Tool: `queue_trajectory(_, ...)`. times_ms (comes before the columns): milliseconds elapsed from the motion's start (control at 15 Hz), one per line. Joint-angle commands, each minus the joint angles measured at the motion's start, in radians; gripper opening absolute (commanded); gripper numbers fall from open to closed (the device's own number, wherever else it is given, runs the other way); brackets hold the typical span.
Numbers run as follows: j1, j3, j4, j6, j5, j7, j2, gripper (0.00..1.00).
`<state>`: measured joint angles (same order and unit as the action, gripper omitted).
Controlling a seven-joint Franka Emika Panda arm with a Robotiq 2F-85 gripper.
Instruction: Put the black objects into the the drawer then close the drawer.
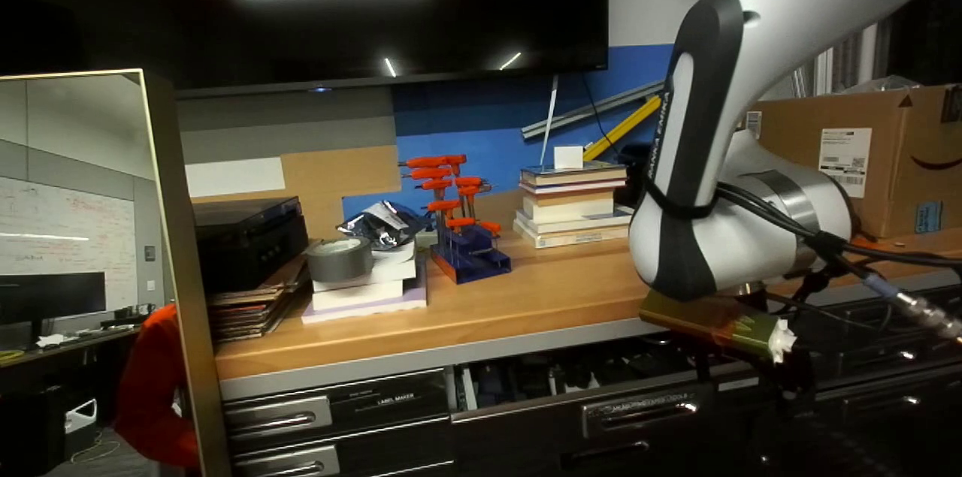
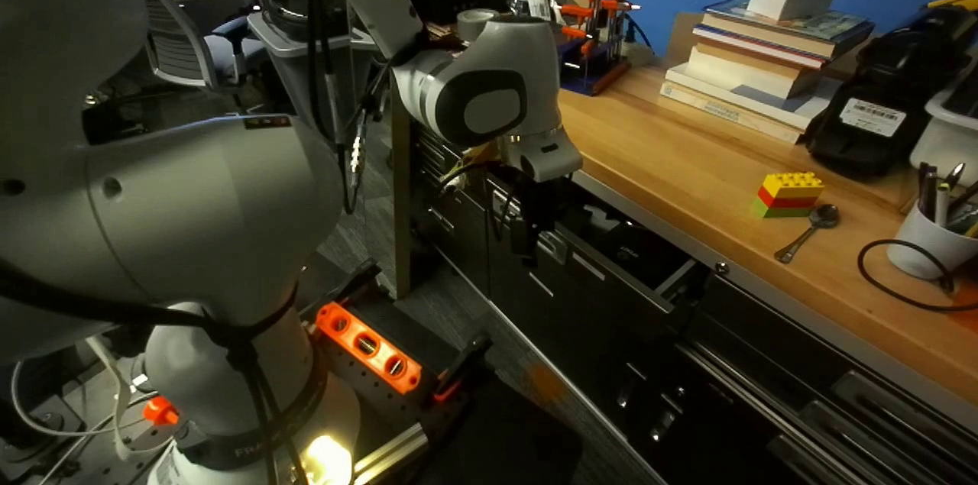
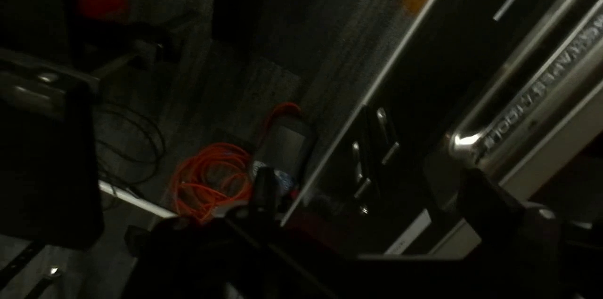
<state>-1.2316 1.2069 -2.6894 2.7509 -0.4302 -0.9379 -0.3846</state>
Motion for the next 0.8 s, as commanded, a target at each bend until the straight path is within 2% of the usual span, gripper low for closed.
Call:
queue_trajectory(0, -0.122, 0.131, 0.062, -0.266, 0.087, -0.070, -0.027, 1.00)
queue_trajectory(200, -0.141, 0.153, 0.099, -0.418, 0.114, -0.072, -0.009, 1.00)
queue_trajectory(400, -0.103, 0.114, 0.127, -0.528, 0.104, -0.054, -0.011, 1.00)
queue_trajectory(600, -0.041, 0.042, 0.143, -0.618, 0.080, -0.032, -0.022, 1.00)
queue_trajectory(667, 0.045, -0.039, 0.144, -0.612, 0.145, -0.080, 0.039, 1.00)
queue_trajectory(733, 0.094, -0.092, 0.148, -0.616, 0.144, -0.076, 0.038, 1.00)
